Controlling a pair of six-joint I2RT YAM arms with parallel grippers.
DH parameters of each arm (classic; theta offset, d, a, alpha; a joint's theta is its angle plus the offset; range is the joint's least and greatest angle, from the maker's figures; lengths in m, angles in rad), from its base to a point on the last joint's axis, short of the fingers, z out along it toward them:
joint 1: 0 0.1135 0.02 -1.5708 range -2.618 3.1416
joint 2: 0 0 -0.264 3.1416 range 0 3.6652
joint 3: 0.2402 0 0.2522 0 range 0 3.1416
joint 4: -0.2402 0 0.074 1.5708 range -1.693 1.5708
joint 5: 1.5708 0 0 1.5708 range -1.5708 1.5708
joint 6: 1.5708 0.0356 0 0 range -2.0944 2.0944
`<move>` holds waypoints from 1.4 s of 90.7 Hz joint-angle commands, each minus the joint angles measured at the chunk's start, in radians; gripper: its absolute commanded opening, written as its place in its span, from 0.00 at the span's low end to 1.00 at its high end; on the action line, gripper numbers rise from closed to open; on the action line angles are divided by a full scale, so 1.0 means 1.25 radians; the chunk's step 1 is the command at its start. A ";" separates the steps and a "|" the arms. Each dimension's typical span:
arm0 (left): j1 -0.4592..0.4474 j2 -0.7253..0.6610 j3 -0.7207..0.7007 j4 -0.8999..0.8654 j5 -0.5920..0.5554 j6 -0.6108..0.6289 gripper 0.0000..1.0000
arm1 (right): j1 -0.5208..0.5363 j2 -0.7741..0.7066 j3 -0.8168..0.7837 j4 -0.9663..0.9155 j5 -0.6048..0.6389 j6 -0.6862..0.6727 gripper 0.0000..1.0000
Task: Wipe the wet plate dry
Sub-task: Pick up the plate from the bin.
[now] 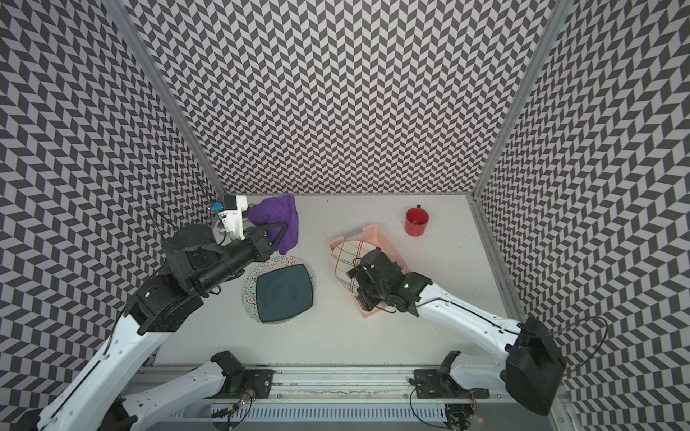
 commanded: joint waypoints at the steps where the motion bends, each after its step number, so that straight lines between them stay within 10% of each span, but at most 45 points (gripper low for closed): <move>1: 0.008 -0.013 -0.003 0.034 0.014 -0.001 0.00 | 0.001 0.004 0.002 0.003 -0.020 0.045 0.89; 127: 0.055 -0.012 -0.019 0.044 0.072 -0.014 0.00 | -0.059 0.068 -0.118 0.138 -0.029 0.089 0.94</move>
